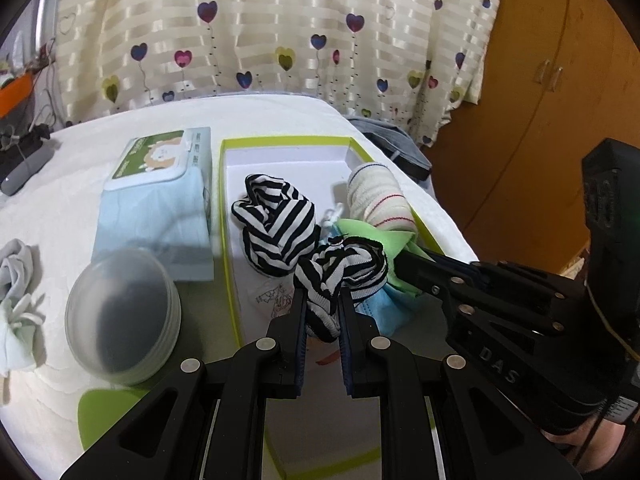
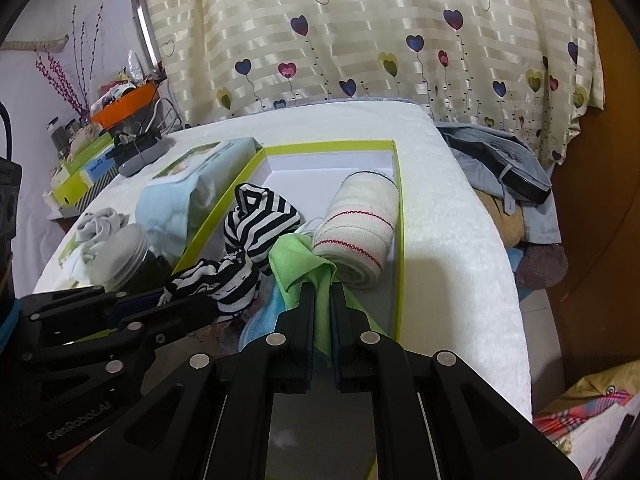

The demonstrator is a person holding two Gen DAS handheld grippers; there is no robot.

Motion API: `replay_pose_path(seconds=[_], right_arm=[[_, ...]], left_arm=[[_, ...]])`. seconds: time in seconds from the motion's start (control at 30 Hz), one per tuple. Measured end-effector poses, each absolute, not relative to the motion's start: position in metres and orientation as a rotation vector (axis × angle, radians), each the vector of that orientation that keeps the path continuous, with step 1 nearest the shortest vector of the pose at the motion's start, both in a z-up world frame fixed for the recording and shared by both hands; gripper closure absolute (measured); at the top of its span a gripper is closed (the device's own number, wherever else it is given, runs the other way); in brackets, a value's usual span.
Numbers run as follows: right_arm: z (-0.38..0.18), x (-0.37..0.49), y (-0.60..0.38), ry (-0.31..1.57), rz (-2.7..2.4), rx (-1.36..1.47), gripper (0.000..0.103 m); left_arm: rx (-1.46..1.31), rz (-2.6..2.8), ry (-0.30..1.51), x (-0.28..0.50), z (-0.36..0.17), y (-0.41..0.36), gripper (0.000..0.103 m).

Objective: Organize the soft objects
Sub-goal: 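Lower the green cloth into the box with the right tool while the left tool releases the striped sock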

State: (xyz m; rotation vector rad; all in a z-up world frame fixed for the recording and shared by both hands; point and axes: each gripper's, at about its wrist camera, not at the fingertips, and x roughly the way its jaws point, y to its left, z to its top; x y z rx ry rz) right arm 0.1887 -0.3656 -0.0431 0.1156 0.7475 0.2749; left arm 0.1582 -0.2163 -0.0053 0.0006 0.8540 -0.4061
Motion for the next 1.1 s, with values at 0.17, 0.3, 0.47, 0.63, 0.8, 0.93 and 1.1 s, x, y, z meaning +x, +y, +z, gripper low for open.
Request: replay_pose_path(seconds=[0.17,0.3,0.47,0.63,0.8,0.93,1.1], right_arm=[[-0.038,0.179,-0.366,0.726,0.273,0.104,0.076],[-0.028,0.163,-0.363,0.691,0.269,0.082,0.058],[-0.018,0.144,-0.363,0.670,0.250,0.084,0.058],[-0.014,0.124,-0.365,0.658,0.222,0.083,0.058],[-0.013,0.107,-0.366,0.659,0.190,0.090,0.058],[-0.009,0.097,-0.364,0.647,0.183,0.084,0.058],[-0.006,0.089,-0.357,0.642,0.178,0.076,0.058]], left_arm=[[-0.007,-0.413,0.847,0.155,-0.002,-0.213,0.088],[-0.018,-0.434,0.843,0.145,0.004,-0.209,0.084],[-0.019,-0.447,0.826,0.132,0.011,-0.205,0.082],[-0.015,-0.458,0.807,0.119,0.017,-0.199,0.081],[-0.011,-0.485,0.798,0.109,0.020,-0.196,0.072],[-0.011,-0.506,0.780,0.099,0.025,-0.193,0.066],[-0.024,-0.516,0.778,0.094,0.026,-0.185,0.066]])
